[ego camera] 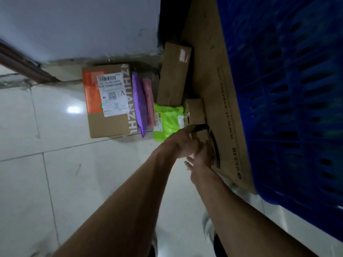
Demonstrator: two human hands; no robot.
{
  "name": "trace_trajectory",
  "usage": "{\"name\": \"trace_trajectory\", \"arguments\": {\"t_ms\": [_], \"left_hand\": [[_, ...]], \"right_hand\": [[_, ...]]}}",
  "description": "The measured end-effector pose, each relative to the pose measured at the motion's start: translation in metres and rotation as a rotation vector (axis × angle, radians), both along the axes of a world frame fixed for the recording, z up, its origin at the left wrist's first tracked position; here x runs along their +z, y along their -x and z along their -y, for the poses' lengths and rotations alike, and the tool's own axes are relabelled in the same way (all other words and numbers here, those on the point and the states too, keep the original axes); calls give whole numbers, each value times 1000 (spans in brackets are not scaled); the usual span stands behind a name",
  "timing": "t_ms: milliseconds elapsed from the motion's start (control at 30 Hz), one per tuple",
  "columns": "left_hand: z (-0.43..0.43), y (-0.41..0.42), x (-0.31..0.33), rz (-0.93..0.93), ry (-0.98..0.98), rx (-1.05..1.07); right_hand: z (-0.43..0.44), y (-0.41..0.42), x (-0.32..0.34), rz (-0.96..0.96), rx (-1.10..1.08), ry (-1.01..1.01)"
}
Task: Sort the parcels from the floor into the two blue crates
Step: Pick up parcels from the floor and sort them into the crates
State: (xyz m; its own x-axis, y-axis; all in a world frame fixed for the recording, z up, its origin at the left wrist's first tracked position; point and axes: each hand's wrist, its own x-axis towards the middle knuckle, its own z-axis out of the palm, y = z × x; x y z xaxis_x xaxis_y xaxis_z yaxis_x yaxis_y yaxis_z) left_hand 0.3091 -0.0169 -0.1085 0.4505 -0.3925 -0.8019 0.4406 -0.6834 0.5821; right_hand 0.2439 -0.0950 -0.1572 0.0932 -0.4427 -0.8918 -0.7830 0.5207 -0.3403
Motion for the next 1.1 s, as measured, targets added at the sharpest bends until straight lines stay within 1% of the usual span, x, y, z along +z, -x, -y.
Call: {"name": "trace_trajectory", "arguments": {"t_ms": [67, 133, 233, 333, 400, 500, 567, 633, 767, 867, 967, 1100], "left_hand": [[3, 1, -9, -21, -33, -13], [3, 9, -12, -24, -33, 2], [-5, 22, -9, -30, -49, 10], [-16, 31, 11, -48, -106, 45], [-23, 36, 34, -61, -122, 130], [-34, 35, 89, -44, -155, 287], [-43, 33, 136, -10, -203, 398], [-53, 35, 182, 15, -235, 479], [-75, 32, 276, 54, -259, 631], [-88, 28, 351, 78, -240, 680], [-99, 27, 425, 81, -229, 689], [-104, 29, 506, 81, -126, 736]], "right_hand": [[1, -6, 0, -5, -97, -16], [2, -5, 0, 15, -136, -44], [2, 9, 12, -4, -117, -68], [3, 13, 42, -15, -141, -64], [4, 13, 68, -18, -171, -60], [0, 5, 122, -5, -172, -96], [-6, -4, 165, -1, -125, -110], [-14, -14, 214, -25, -41, -90], [-27, -39, 313, 3, 135, -102], [-37, -45, 393, 40, 195, -148], [-42, -42, 473, 120, 262, -159], [-31, -31, 561, 252, 296, -192]]}}
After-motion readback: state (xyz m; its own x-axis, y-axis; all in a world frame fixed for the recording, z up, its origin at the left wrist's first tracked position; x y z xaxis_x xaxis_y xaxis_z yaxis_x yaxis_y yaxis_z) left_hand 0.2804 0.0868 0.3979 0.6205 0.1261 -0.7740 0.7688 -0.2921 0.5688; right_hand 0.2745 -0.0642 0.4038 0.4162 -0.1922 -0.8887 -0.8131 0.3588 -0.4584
